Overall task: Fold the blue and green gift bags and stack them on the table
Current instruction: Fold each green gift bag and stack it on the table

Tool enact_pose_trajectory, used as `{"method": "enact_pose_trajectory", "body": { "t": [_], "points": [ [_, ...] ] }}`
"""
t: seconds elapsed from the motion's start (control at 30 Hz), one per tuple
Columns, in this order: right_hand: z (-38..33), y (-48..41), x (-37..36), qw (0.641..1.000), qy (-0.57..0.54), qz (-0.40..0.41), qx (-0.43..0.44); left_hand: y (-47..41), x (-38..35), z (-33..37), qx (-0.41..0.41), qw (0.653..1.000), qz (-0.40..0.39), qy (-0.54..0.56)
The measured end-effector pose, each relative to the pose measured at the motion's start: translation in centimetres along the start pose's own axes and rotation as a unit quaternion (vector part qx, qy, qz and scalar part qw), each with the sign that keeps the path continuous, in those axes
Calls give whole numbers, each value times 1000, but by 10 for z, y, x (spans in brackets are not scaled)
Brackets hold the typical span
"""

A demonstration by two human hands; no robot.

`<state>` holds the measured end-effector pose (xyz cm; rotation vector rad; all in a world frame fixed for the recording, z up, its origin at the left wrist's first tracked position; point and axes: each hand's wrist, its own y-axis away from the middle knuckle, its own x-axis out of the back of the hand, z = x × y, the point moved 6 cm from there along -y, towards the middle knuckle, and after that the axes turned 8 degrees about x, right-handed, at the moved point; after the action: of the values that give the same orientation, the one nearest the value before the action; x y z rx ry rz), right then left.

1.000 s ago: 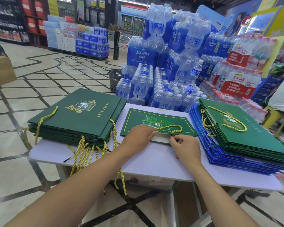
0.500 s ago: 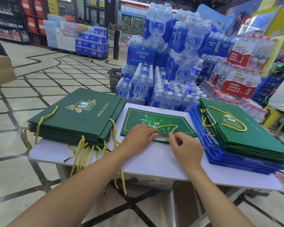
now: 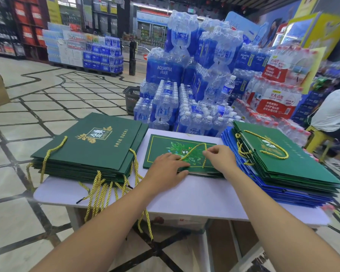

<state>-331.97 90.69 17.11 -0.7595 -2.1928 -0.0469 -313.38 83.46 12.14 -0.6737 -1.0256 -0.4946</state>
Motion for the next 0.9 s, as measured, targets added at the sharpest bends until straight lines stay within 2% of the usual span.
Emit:
{"method": "enact_pose_trajectory", "body": {
  "t": [0.13,0.17,0.27,0.33,0.43,0.5,0.53,0.57,0.63,0.7,0.9],
  "points": [
    [-5,-16,1,996,-84,-16,-32,0,1,1,5,1000,-8,-5],
    [-7,-20,-4,986,-150,-34,-61,1,1,1,9,1000,-12,-10],
    [-25,-27,-17,918,-357,-104,-141,2,0,3,20,999,-28,-24],
    [-40,-39,-21,915,-360,-125,-135,1,-3,2,26,998,-41,-30],
    [-55,-63,-34,962,-224,-123,-100,-1,-7,-2,34,997,-58,-41],
    [-62,-78,-48,990,-22,-142,-7,-1,-8,-3,36,996,-65,-45],
    [-64,-84,-56,981,110,-152,54,-1,-8,-2,37,996,-69,-47],
    [-64,-87,-64,957,230,-145,103,0,-9,-2,38,995,-72,-51],
    [-63,-90,-75,913,358,-109,160,0,-11,-2,37,994,-79,-63],
    [-60,-94,-85,902,384,-84,178,-1,-13,-2,36,993,-87,-73],
    [-39,-107,-101,917,359,-24,172,-3,-14,-2,35,991,-100,-79]
  ]
}}
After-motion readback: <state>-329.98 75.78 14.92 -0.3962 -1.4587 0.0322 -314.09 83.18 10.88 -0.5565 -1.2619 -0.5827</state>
